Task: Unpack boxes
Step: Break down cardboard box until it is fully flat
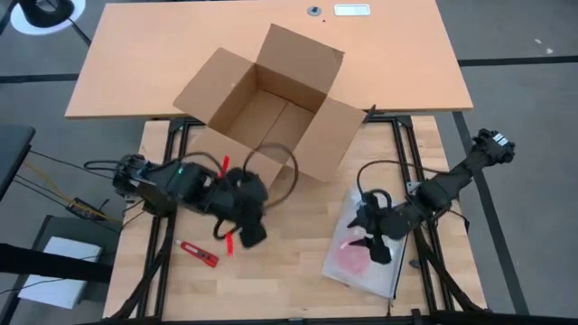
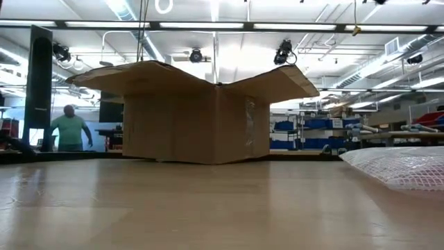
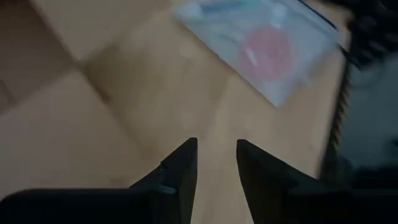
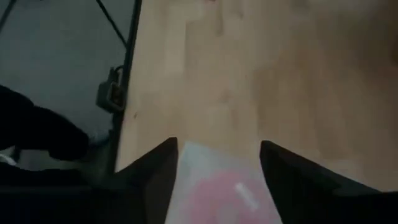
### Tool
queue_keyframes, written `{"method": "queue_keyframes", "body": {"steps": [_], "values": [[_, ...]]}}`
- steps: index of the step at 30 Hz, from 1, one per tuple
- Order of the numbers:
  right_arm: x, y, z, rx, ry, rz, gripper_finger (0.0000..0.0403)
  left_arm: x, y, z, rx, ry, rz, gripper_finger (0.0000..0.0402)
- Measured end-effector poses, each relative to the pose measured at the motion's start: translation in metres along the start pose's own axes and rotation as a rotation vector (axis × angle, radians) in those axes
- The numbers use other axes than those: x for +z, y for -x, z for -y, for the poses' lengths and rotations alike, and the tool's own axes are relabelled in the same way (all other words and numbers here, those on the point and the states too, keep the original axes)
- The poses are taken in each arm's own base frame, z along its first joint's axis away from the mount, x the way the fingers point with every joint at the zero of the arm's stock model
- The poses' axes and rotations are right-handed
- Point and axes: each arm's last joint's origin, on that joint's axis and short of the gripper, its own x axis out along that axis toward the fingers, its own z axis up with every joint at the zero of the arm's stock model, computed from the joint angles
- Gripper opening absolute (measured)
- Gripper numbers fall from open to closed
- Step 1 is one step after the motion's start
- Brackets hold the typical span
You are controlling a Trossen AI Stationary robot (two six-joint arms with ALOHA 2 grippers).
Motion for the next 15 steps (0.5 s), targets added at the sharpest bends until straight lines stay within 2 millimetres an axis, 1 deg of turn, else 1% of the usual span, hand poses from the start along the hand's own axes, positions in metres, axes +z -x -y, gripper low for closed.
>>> {"method": "queue_keyframes", "body": {"steps": [3, 6, 8, 11, 15], "values": [[0.01, 0.002, 0.014, -0.031, 0.054, 0.045, 0.0256, 0.013, -0.005, -0.018, 0.038, 0.051, 0.008, 0.0131], [0.02, 0.006, 0.033, -0.084, 0.061, 0.085, 0.0271, 0.026, -0.011, -0.039, 0.047, 0.019, -0.011, 0.0148], [0.026, 0.009, 0.047, -0.126, 0.019, 0.11, 0.0277, 0.035, -0.017, -0.055, 0.062, -0.021, -0.02, 0.0163], [0.036, 0.019, 0.065, -0.167, -0.104, 0.158, 0.0281, 0.052, -0.027, -0.082, 0.109, -0.06, -0.005, 0.0191], [0.042, 0.033, 0.081, -0.197, -0.181, 0.195, 0.0278, 0.072, -0.047, -0.115, 0.148, -0.066, 0.027, 0.0224]]}}
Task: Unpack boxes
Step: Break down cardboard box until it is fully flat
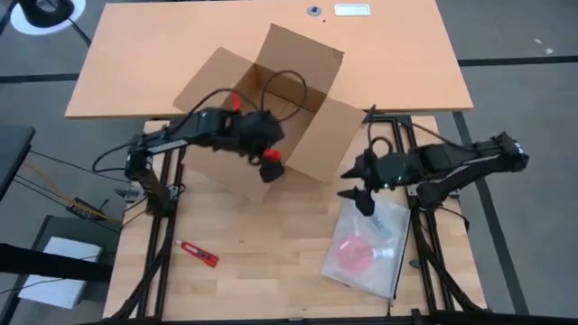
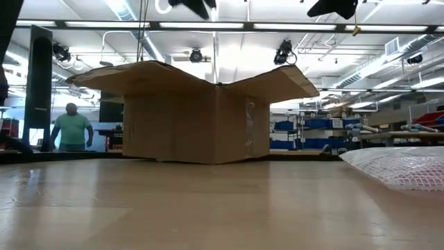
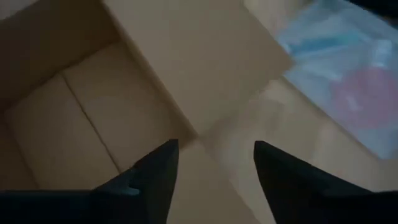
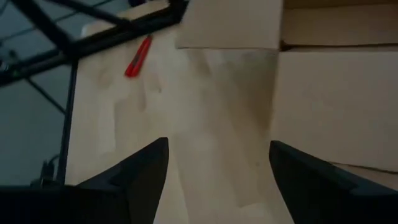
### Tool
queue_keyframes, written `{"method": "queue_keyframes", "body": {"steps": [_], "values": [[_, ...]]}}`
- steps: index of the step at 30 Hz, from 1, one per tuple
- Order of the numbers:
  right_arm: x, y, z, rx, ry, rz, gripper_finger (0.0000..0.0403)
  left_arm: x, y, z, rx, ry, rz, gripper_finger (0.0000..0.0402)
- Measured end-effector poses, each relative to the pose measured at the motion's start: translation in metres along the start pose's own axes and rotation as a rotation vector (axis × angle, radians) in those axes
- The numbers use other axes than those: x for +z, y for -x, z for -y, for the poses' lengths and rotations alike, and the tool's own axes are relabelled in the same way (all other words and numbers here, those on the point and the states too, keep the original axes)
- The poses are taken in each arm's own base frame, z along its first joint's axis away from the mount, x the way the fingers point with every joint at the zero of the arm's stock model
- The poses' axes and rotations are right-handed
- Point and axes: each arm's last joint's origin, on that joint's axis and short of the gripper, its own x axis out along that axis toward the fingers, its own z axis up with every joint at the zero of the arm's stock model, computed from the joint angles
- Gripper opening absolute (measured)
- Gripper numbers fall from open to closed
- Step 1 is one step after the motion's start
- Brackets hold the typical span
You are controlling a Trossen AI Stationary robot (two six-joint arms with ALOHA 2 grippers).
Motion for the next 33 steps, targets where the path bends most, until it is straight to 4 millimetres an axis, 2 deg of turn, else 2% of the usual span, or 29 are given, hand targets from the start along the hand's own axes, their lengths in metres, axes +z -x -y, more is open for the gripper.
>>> {"method": "queue_keyframes", "body": {"steps": [4, 6, 9, 12, 19, 24, 27, 31, 33], "values": [[0.003, 0.011, 0.01, -0.024, -0.065, 0.005, 0.0272, -0.001, -0.035, -0.015, 0.024, -0.07, -0.067, 0.0236], [0.0, 0.016, 0.014, -0.036, -0.06, -0.012, 0.027, -0.005, -0.053, -0.017, -0.018, -0.088, -0.123, 0.0236], [-0.004, 0.02, 0.017, -0.055, -0.001, -0.043, 0.0267, -0.012, -0.081, -0.016, -0.093, -0.077, -0.153, 0.0236], [-0.007, 0.022, 0.022, -0.08, 0.081, -0.079, 0.0264, -0.021, -0.105, -0.013, -0.099, -0.066, -0.159, 0.0236], [-0.01, 0.022, 0.032, -0.126, 0.246, -0.146, 0.0256, -0.042, -0.145, -0.009, -0.077, -0.046, -0.146, 0.0236], [-0.009, 0.021, 0.039, -0.153, 0.314, -0.165, 0.0249, -0.051, -0.164, -0.009, 0.001, -0.039, -0.088, 0.023], [-0.008, 0.021, 0.043, -0.169, 0.319, -0.169, 0.0245, -0.054, -0.17, -0.009, 0.023, -0.045, -0.06, 0.0193], [-0.007, 0.021, 0.047, -0.188, 0.303, -0.171, 0.0236, -0.056, -0.174, -0.009, 0.06, -0.028, -0.03, 0.0093], [-0.005, 0.028, 0.049, -0.193, 0.27, -0.154, 0.023, -0.053, -0.175, -0.009, 0.066, 0.004, 0.001, 0.0042]]}}
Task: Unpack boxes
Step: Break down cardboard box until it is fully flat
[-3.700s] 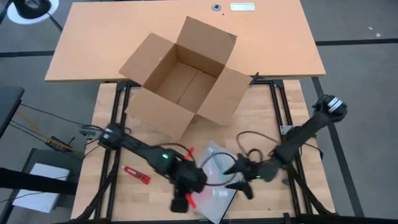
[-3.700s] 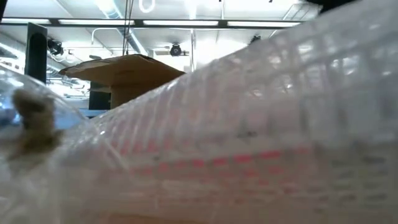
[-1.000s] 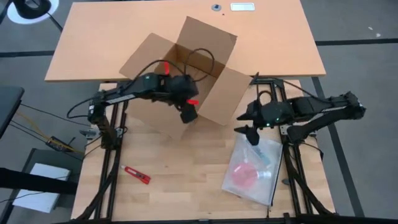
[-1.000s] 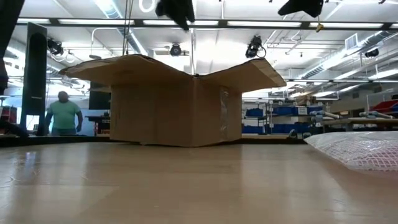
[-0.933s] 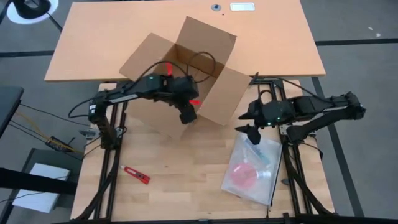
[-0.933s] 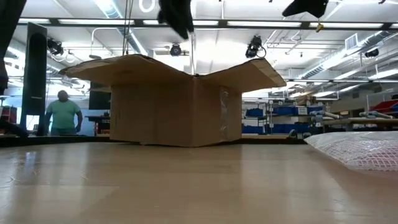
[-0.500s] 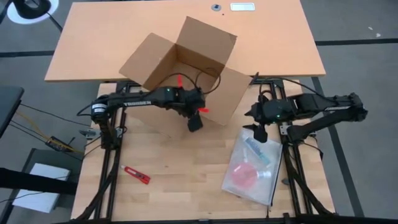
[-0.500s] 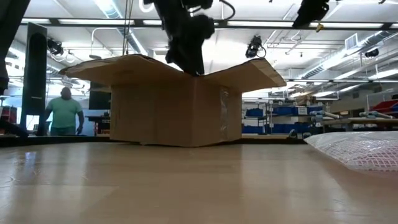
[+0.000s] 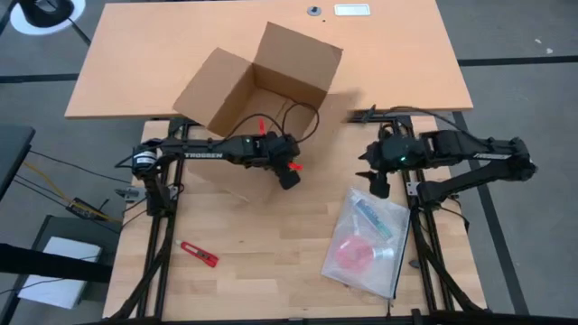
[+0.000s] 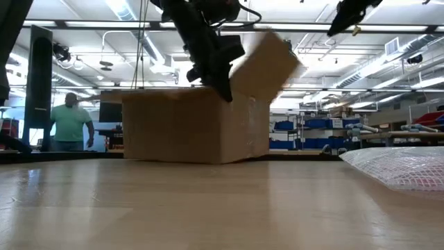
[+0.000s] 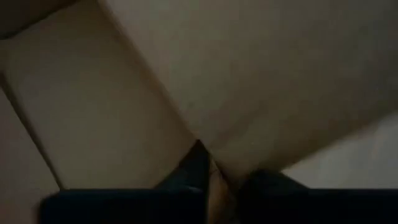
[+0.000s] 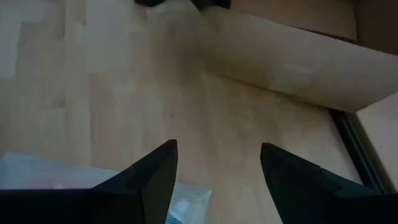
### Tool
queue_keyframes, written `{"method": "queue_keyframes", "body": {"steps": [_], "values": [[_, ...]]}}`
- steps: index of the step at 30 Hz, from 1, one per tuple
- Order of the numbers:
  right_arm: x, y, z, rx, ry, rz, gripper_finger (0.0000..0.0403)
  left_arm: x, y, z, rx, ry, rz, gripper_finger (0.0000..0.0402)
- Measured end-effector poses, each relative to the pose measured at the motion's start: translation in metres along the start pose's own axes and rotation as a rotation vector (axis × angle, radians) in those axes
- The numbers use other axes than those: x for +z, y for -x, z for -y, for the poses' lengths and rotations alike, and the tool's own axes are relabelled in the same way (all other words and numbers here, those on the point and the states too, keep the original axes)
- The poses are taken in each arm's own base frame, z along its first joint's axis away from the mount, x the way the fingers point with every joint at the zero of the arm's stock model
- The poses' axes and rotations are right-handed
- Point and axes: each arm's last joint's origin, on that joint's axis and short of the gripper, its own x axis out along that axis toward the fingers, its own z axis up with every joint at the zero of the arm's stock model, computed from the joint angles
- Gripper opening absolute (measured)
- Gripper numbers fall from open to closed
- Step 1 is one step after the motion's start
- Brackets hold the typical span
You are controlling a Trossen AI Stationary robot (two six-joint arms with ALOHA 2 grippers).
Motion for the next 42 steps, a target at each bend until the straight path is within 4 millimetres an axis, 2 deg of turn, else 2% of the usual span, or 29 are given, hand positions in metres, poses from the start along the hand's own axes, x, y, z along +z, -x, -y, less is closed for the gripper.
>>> {"method": "queue_keyframes", "body": {"steps": [2, 5, 9, 13, 18, 24, 27, 31, 36, 42], "values": [[0.003, 0.014, 0.005, -0.001, -0.049, 0.055, 0.0228, 0.005, 0.002, 0.001, -0.02, 0.049, 0.026, 0.002], [0.0, 0.037, 0.013, 0.001, -0.104, 0.114, 0.0227, 0.025, 0.02, 0.003, -0.056, 0.105, 0.1, 0.0021], [-0.01, 0.068, 0.023, -0.011, -0.166, 0.162, 0.0227, 0.061, 0.066, 0.002, -0.188, 0.155, 0.225, 0.0019], [-0.024, 0.088, 0.031, -0.024, -0.253, 0.215, 0.0227, 0.091, 0.112, -0.003, -0.287, 0.197, 0.36, 0.0018], [-0.033, 0.098, 0.035, -0.038, -0.294, 0.255, 0.0227, 0.114, 0.157, -0.011, -0.331, 0.243, 0.507, 0.0018], [-0.034, 0.094, 0.036, -0.091, -0.275, 0.229, 0.0224, 0.129, 0.199, -0.019, -0.433, 0.282, 0.658, 0.0018], [-0.024, 0.089, 0.035, -0.091, -0.271, 0.277, 0.022, 0.132, 0.206, -0.018, -0.496, 0.293, 0.688, 0.0017], [-0.006, 0.083, 0.033, -0.094, -0.221, 0.371, 0.0214, 0.132, 0.201, -0.015, -0.553, 0.313, 0.667, 0.0017], [0.009, 0.073, 0.033, -0.223, -0.084, 0.386, 0.021, 0.133, 0.196, -0.009, -0.647, 0.342, 0.664, 0.0017], [0.026, 0.091, 0.036, -0.249, -0.027, 0.466, 0.0204, 0.133, 0.204, -0.007, -0.667, 0.339, 0.691, 0.0022]]}}
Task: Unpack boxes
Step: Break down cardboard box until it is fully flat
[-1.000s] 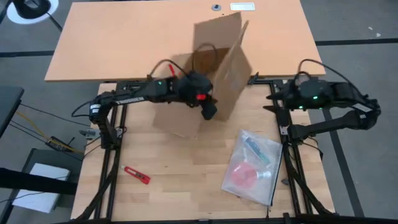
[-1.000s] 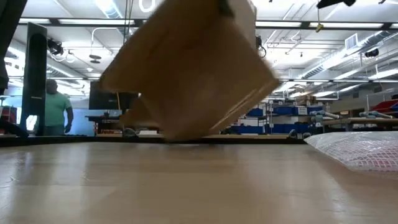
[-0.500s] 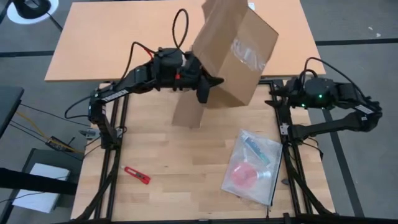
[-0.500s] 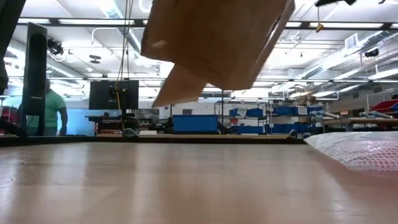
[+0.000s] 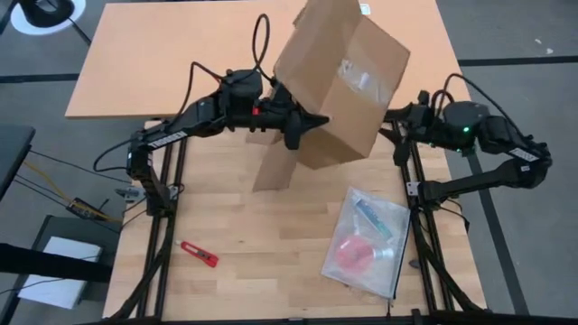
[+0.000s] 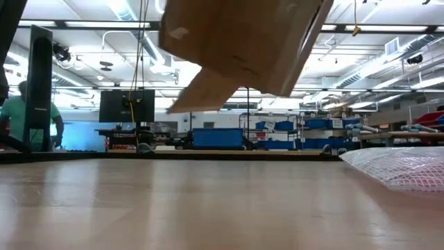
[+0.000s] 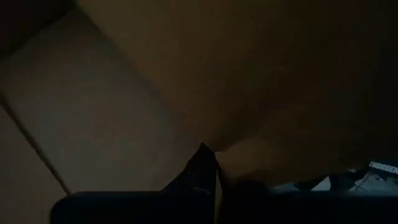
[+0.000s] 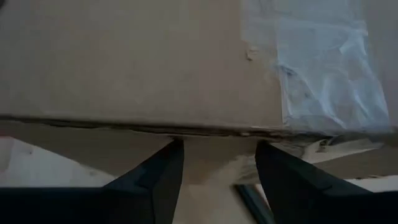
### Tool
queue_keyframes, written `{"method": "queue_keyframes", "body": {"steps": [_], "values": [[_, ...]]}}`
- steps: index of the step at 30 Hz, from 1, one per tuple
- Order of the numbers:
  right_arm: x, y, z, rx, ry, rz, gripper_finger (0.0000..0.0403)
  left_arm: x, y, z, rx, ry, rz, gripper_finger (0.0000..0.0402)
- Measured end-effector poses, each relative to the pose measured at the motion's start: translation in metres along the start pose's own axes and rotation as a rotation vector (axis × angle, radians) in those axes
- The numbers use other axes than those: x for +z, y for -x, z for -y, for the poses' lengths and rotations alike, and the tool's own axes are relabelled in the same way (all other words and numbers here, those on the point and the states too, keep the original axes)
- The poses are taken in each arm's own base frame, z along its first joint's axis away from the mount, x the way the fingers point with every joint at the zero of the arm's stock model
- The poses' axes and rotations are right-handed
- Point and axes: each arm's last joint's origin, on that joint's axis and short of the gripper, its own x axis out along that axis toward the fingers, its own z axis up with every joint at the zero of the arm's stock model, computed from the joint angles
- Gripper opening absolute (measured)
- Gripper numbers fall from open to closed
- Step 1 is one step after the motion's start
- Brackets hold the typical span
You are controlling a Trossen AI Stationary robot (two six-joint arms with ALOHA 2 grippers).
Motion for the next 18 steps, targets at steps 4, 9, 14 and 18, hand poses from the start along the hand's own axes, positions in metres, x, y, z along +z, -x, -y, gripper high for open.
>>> {"method": "queue_keyframes", "body": {"steps": [4, 9, 14, 18], "values": [[0.011, 0.009, 0.005, -0.003, 0.023, 0.039, 0.02, -0.004, -0.003, 0.0, 0.008, 0.003, -0.016, 0.0023], [0.019, 0.015, 0.009, -0.004, 0.017, 0.057, 0.0197, -0.009, -0.01, -0.005, 0.044, 0.015, -0.036, 0.0024], [0.022, 0.02, 0.011, 0.025, -0.045, 0.027, 0.0197, -0.021, -0.016, -0.014, 0.167, 0.053, -0.096, 0.0025], [0.023, 0.021, 0.01, 0.052, -0.075, 0.01, 0.0196, -0.036, -0.023, -0.024, 0.264, 0.091, -0.178, 0.0027]]}}
